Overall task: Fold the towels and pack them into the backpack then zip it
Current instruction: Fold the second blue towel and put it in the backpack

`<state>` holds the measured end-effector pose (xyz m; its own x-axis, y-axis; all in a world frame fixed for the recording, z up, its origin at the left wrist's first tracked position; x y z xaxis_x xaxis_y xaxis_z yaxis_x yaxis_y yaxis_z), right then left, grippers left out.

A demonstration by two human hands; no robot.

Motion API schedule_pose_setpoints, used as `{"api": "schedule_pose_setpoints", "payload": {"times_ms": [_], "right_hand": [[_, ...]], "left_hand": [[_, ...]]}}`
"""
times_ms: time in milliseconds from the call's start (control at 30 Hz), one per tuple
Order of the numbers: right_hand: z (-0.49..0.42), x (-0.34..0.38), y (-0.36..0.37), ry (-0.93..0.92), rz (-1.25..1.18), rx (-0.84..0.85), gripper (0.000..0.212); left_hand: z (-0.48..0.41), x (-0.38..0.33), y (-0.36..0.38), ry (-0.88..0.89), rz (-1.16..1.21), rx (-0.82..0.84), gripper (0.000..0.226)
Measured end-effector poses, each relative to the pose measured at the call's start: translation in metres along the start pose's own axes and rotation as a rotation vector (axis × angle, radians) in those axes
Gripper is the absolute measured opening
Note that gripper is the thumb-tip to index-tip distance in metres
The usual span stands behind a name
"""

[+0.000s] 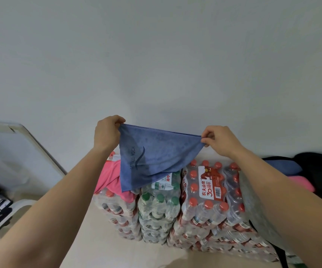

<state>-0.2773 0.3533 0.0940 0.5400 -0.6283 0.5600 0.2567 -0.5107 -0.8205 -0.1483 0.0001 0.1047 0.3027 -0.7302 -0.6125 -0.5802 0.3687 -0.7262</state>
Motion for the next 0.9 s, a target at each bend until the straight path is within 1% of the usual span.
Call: {"api": "schedule_pose_setpoints", "payload": {"times_ms": [133,167,200,267,333,400,467,500,567,633,733,800,900], "right_hand": [[-0.001,-0.001,-0.011,0.035,0.016,-0.037,0.011],[-0.002,0.001,-0.015,0.029,0.034,-0.046,0.015],[-0.003,0.004,-0.021,0.012,0.057,-0.058,0.019],[-0.005,0.014,-0.035,-0.032,0.081,-0.109,0.019],[-0.005,0.025,-0.051,-0.055,0.044,-0.214,0.016],[0.000,0.031,-0.068,-0.027,-0.039,-0.359,0.011],[0.008,0.033,-0.080,0.007,-0.095,-0.478,0.010],[0.012,0.034,-0.083,0.027,-0.103,-0.509,0.010],[0.018,0.030,-0.085,0.077,-0.118,-0.513,0.011],[0.023,0.023,-0.081,0.126,-0.149,-0.467,0.015],[0.035,0.010,-0.072,0.153,-0.164,-0.410,0.011],[0.043,0.000,-0.067,0.160,-0.170,-0.411,0.010],[0.049,-0.017,-0.062,0.184,-0.164,-0.425,0.009]], "left_hand": [[0.005,-0.014,-0.001,0.115,-0.102,-0.004,0.049],[0.006,-0.018,-0.002,0.122,-0.108,-0.010,0.050],[0.008,-0.022,-0.003,0.126,-0.111,-0.018,0.050],[0.008,-0.035,-0.007,0.130,-0.099,-0.039,0.043],[0.005,-0.048,-0.013,0.124,-0.051,-0.061,0.031],[0.002,-0.061,-0.018,0.119,0.007,-0.060,0.023],[0.002,-0.071,-0.018,0.092,0.070,-0.037,0.020],[0.002,-0.075,-0.017,0.079,0.097,-0.020,0.021],[0.003,-0.081,-0.012,0.066,0.129,0.017,0.023],[0.004,-0.084,-0.006,0.074,0.154,0.038,0.026],[0.009,-0.085,0.002,0.093,0.161,0.050,0.029],[0.014,-0.086,0.011,0.116,0.144,0.068,0.030],[0.015,-0.084,0.027,0.103,0.132,0.132,0.031]]}}
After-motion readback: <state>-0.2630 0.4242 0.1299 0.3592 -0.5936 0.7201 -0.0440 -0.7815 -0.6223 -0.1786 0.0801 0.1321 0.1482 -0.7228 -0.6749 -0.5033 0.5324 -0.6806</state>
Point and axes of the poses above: each hand's wrist, its own z-axis away from the middle knuckle, its own y-axis out of the palm, x = y × z, the point moved 7 cm from there along -z, towards the middle knuckle, and after that the axes turned 5 degrees about -y, right-handed, at the moved point
